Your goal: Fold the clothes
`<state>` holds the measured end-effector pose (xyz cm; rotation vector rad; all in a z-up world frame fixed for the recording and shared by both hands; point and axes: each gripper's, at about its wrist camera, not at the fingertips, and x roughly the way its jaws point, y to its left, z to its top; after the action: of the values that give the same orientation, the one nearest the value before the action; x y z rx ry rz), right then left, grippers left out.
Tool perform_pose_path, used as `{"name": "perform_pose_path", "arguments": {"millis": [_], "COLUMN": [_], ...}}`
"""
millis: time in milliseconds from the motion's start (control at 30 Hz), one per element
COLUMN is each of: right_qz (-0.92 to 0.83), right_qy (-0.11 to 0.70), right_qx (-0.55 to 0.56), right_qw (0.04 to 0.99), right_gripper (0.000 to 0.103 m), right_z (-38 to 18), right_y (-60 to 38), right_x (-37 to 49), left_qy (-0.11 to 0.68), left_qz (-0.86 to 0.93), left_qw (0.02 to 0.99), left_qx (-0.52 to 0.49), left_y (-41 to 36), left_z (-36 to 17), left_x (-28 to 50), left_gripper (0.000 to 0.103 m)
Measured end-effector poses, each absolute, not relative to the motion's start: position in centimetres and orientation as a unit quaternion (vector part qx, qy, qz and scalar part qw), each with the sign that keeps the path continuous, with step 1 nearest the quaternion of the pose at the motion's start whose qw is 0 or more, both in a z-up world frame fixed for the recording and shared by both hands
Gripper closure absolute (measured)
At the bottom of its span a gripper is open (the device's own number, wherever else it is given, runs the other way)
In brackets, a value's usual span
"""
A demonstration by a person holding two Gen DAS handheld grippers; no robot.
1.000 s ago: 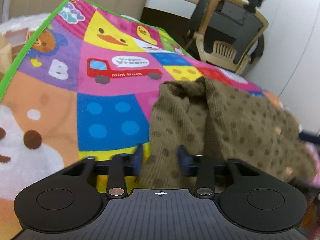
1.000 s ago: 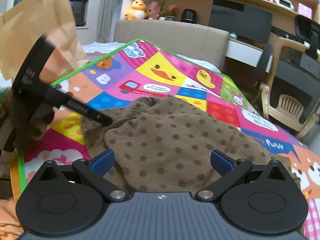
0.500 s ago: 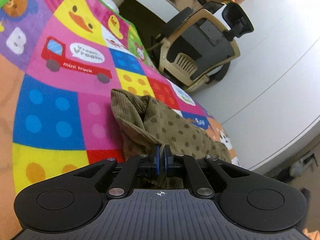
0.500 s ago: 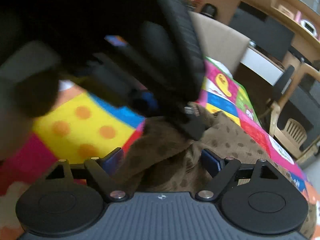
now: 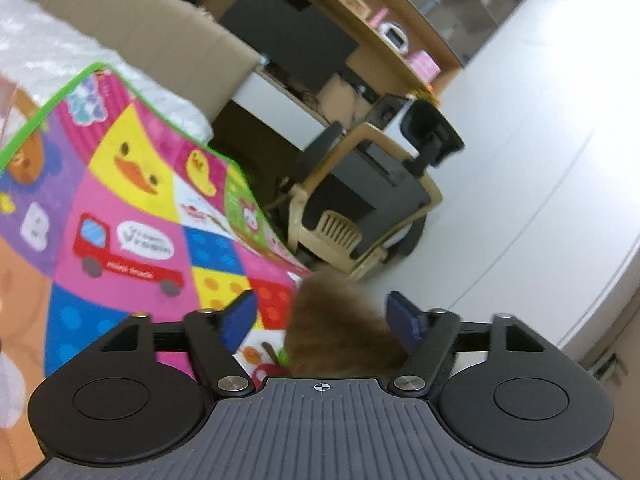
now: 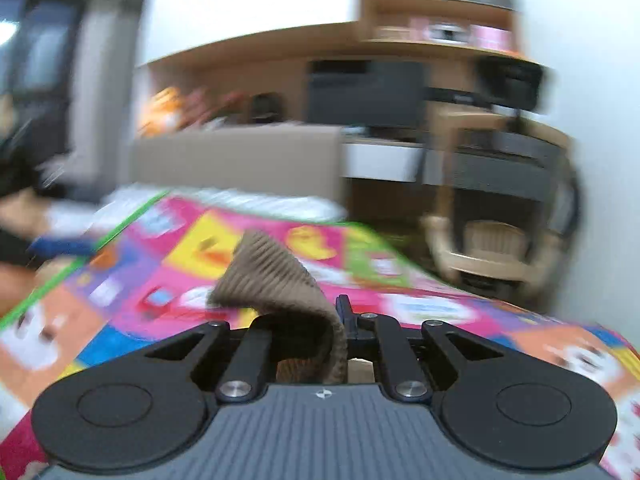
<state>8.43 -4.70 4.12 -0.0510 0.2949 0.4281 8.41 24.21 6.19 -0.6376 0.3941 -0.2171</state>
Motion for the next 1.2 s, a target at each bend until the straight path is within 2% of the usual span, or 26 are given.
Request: {"name": "perform_pose_path", "arguments": {"millis": [133, 333, 500, 567, 667, 700, 767, 833, 867, 967, 1000, 1067, 1200], "right_qz": [0.146, 0.109, 0.126, 0.136, 0.162, 0.169, 0.179, 0.188, 0.192, 0.214, 0.228, 0.255, 0.222], "right_qy": [0.194, 0.287, 0.293, 0.297, 0.281, 0.265, 0.224, 0.179, 0.162, 0.13, 0.137, 0.152, 0.265], "right_qx": [0.029, 0.067, 0.075, 0.068, 0.059, 0.055, 0.044, 0.036, 0.031, 0.026, 0.032, 0.045, 0.024], "right_qw": [0.97, 0.949, 0.945, 0.943, 0.944, 0.948, 0.957, 0.965, 0.967, 0.968, 0.963, 0.954, 0.938], "right_gripper": [0.098, 0.098, 0.098, 0.098, 0.096, 0.094, 0.08, 0.049, 0.045, 0.038, 0.033, 0.032, 0.033], "right_z": [1.8, -4.3, -4.6, -4.6, -3.4, -2.5, -0.4, 2.0, 3.1, 6.0, 6.4, 6.9, 2.3], "right_y": [-13.8, -19.3, -20.8, -21.0, -21.4, -21.8, -22.5, -22.6, -22.3, -20.7, -19.9, -18.3, -15.2], "right_x": [9.2, 8.9, 8.3, 7.9, 6.9, 6.4, 5.7, 5.4, 5.7, 7.6, 9.1, 12.1, 19.6], "left_qy": [0.229, 0.291, 0.326, 0.335, 0.338, 0.333, 0.328, 0.328, 0.329, 0.327, 0.325, 0.327, 0.333], "left_qz": [-0.122, -0.153, -0.18, -0.191, -0.205, -0.205, -0.209, -0.218, -0.222, -0.225, -0.231, -0.231, -0.231], "left_qw": [0.925, 0.918, 0.911, 0.907, 0.909, 0.915, 0.919, 0.918, 0.918, 0.918, 0.917, 0.916, 0.914], "left_qx": [-0.276, -0.221, -0.175, -0.165, -0.13, -0.103, -0.06, -0.031, -0.023, 0.006, 0.018, 0.02, 0.018], "left_y": [20.4, 13.8, 9.5, 8.2, 6.1, 5.3, 3.9, 3.0, 2.7, 1.9, 1.8, 1.8, 2.2], "left_z": [5.8, 2.3, -0.6, -1.4, -2.1, -2.1, -2.3, -2.6, -2.8, -3.0, -3.0, -3.0, -2.9], "left_x": [10.2, 14.8, 18.4, 19.0, 19.2, 19.0, 18.7, 18.8, 18.9, 18.6, 18.5, 18.5, 18.6], "left_gripper": [0.02, 0.016, 0.03, 0.041, 0.044, 0.044, 0.043, 0.043, 0.043, 0.041, 0.041, 0.04, 0.036]}}
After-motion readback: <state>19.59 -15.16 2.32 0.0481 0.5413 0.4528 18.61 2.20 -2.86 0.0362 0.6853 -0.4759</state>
